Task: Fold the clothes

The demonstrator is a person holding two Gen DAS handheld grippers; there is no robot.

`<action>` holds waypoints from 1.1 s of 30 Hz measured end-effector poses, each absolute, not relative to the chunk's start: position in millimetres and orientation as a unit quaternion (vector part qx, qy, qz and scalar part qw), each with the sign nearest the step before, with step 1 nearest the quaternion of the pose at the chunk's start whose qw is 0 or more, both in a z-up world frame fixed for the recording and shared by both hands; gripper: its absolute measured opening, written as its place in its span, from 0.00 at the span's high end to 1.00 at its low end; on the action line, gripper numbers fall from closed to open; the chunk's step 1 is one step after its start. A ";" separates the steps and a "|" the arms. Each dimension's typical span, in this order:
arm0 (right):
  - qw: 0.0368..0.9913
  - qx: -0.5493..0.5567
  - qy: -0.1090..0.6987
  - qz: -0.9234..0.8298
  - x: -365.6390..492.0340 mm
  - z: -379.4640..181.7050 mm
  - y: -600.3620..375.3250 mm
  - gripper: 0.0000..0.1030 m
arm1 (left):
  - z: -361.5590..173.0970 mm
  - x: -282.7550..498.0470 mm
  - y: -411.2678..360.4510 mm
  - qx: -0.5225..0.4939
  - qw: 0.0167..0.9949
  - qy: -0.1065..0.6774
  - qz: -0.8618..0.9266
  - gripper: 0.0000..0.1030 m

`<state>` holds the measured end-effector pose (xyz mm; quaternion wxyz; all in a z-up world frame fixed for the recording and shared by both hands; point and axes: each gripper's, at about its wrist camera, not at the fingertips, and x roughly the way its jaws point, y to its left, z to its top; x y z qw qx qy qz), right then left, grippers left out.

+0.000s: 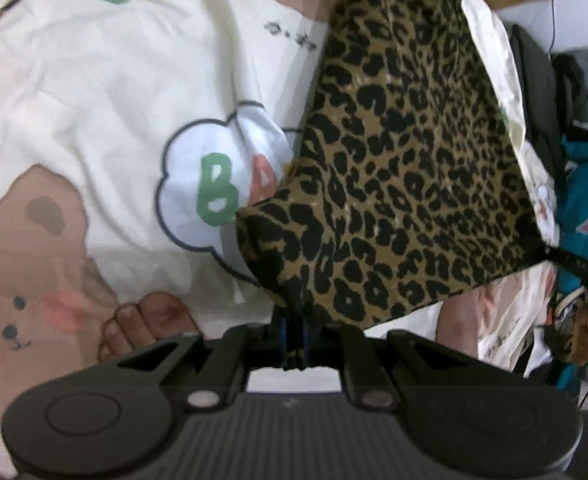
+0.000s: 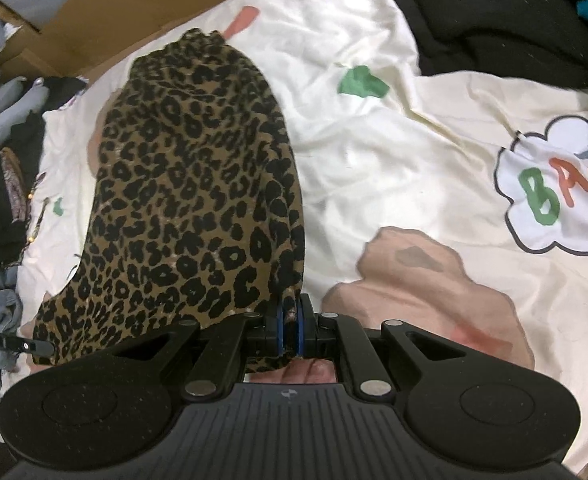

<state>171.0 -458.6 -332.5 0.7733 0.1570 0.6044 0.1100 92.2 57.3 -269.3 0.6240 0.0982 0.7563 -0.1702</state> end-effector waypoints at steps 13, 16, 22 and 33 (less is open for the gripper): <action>0.773 0.139 0.611 0.100 181.5 -366.0 -447.7 0.95 | -318.7 91.7 57.9 0.128 0.573 0.789 -0.178 0.92; 0.772 0.135 0.614 0.097 182.5 -367.5 -445.9 0.94 | -315.9 91.0 55.6 0.137 0.568 0.791 -0.179 0.90; 0.788 0.110 0.599 0.089 169.3 -350.2 -461.6 0.78 | -279.4 102.8 51.9 0.158 0.567 0.791 -0.169 0.78; 0.823 0.148 0.537 0.110 177.2 -326.6 -481.5 0.60 | -237.7 195.2 -19.7 0.172 0.642 0.720 -0.199 0.74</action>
